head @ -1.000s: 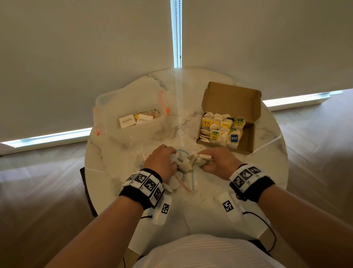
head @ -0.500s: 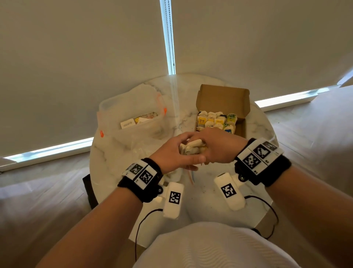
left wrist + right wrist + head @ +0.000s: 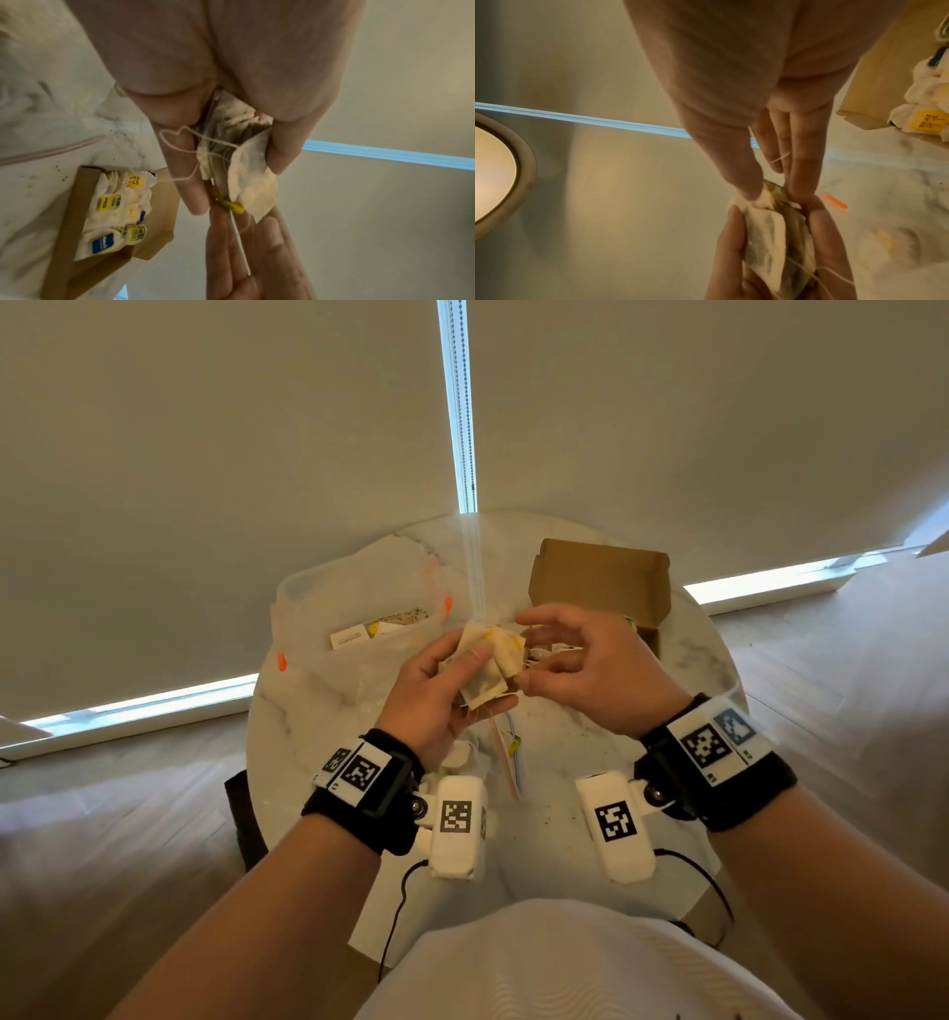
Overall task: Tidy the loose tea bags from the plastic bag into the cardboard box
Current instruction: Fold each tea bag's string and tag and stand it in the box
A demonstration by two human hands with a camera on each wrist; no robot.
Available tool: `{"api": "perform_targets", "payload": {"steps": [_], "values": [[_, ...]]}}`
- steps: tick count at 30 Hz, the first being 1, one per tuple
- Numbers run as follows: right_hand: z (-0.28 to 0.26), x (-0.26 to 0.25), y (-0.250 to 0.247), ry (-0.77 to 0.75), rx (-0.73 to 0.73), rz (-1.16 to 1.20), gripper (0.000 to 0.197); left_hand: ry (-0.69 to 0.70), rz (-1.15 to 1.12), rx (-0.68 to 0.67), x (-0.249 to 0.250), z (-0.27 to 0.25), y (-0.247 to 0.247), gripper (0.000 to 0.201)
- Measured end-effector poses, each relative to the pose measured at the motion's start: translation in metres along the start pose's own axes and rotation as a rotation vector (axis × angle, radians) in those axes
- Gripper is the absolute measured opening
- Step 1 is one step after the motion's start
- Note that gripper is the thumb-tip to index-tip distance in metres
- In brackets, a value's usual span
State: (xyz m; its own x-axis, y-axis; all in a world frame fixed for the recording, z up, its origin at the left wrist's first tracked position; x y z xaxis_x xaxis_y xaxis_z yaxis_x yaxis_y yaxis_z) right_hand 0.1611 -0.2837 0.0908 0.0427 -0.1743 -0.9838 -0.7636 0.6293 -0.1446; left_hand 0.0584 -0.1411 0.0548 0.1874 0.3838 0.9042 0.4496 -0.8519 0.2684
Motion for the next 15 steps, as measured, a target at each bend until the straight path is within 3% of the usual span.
{"api": "perform_targets", "payload": {"steps": [3, 7, 9, 12, 15], "values": [[0.000, 0.000, -0.004, -0.145, 0.144, -0.077, 0.026, -0.014, -0.096, 0.067, 0.000, -0.001, 0.000, 0.033], [0.000, -0.007, -0.002, -0.367, 0.202, -0.242, 0.007, -0.055, -0.209, 0.086, -0.003, -0.003, 0.002, 0.029], [-0.002, -0.012, 0.007, -0.503, 0.115, -0.422, 0.010, -0.080, -0.233, 0.062, -0.002, -0.005, 0.003, 0.036], [0.000, -0.007, 0.023, -0.579, -0.070, -0.649, 0.023, -0.124, -0.245, 0.014, -0.002, -0.007, 0.004, 0.056], [0.004, -0.005, 0.029, -0.598, -0.084, -0.711, 0.023, -0.161, -0.308, -0.008, -0.001, -0.008, 0.005, 0.059]]}}
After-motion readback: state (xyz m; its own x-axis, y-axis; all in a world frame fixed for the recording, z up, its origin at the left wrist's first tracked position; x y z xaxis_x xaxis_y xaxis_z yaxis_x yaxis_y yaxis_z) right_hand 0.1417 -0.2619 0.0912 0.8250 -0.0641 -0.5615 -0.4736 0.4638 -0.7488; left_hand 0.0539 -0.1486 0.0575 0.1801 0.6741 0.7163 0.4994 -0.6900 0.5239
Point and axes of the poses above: each hand's wrist, its own z-axis towards the middle knuckle, its own y-axis out of the palm, x = y × z, the point moved 2 cm from there along z, towards the middle knuckle, and after that the axes turned 10 degrees about z, right-handed, at the moved point
